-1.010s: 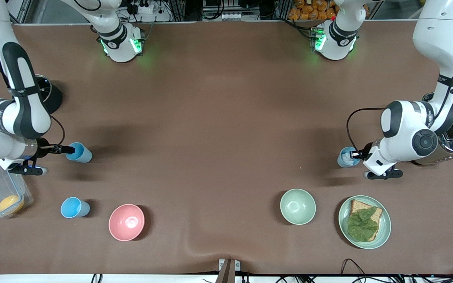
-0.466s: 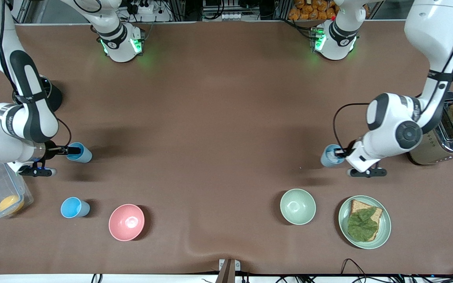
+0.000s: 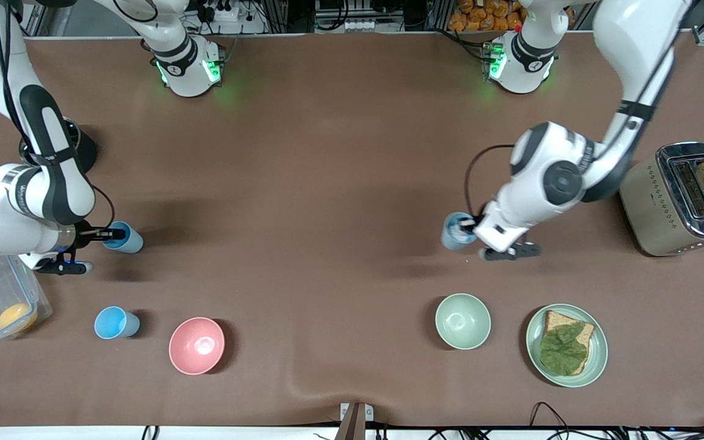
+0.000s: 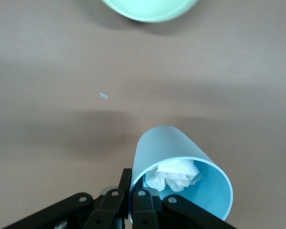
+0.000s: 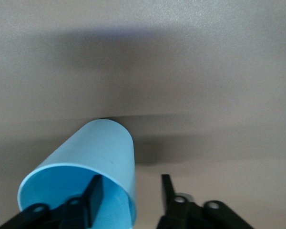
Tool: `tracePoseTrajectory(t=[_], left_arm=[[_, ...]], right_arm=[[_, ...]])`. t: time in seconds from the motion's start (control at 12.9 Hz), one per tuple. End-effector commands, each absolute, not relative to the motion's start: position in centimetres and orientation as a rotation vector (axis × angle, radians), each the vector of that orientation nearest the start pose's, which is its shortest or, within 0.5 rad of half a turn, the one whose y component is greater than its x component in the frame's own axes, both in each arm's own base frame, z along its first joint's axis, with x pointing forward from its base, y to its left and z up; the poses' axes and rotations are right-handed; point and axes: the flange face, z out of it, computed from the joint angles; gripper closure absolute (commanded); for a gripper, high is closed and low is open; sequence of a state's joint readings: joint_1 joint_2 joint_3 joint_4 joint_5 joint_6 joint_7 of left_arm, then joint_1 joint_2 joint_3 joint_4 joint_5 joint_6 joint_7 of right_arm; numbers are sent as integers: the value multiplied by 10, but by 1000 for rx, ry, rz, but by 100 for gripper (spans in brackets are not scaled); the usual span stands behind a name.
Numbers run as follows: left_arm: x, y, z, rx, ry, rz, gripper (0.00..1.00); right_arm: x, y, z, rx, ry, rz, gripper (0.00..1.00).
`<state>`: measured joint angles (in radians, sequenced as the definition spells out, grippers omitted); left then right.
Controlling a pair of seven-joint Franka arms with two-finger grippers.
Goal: Stack blue cups with both arms
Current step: 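Carry the blue cup with the left gripper to the table center and set it down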
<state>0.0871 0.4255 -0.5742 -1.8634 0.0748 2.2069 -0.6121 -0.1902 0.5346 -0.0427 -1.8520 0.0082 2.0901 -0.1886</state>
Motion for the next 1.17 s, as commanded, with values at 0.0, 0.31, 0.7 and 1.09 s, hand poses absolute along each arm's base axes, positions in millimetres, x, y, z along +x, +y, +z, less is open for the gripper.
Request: tracePoseTrajectory(t=[0.0,0.31,0.7,1.09], left_arm=[[538,-337,327,-3245,-262,200,100],[492,-419,304,-3217,-316,282,100],[442,-510,258,-3155,-446,338,100],[429,-533,229,-3133,-445,271,100]], right_arm=[[592,-141,211,-3051,64,443,100],[593,-140,213,-3050,59,445,100],[596,-137,226,-3052,12,430,100],[615,-119,287,-3028,3,521,100]])
